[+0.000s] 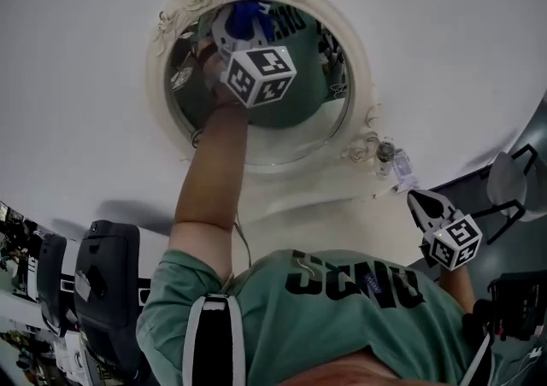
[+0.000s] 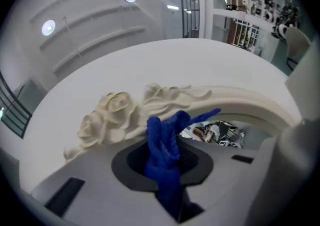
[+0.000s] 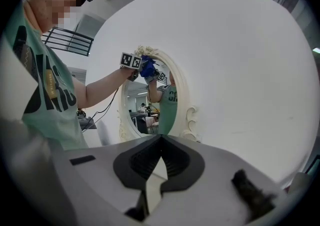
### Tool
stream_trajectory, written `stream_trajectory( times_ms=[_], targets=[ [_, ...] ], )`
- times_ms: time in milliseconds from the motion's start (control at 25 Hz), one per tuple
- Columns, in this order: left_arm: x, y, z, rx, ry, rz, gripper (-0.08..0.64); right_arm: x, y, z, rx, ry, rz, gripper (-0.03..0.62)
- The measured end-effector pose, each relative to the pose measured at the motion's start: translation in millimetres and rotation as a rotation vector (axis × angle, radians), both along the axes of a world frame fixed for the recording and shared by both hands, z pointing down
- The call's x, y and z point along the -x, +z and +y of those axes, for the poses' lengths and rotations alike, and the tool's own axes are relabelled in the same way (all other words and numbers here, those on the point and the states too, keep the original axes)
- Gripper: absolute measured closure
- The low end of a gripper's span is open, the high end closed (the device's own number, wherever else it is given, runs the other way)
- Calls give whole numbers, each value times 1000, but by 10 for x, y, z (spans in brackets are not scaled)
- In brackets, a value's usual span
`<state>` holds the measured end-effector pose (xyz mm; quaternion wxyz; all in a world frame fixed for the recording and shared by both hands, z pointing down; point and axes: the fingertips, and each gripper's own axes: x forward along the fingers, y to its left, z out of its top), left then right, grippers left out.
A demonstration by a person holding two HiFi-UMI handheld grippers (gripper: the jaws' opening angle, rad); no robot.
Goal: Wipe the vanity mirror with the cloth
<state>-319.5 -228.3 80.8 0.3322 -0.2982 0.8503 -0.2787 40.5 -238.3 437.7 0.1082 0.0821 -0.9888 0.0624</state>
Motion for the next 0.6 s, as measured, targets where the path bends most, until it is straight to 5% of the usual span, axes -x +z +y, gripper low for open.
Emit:
stream_trajectory(
  times_ms=[240,440,600],
  targets=[
    [-658,683,-866,181,-17,-152,497,-582,76,-290,17,80,45,588],
    [-1072,2240,-1430,541,50,-324,499,-846,251,-450,48,104,104,588],
    [-1135,3818,-1275,899,113,-419,499,-883,432,-424,82,87,125,588]
  ],
)
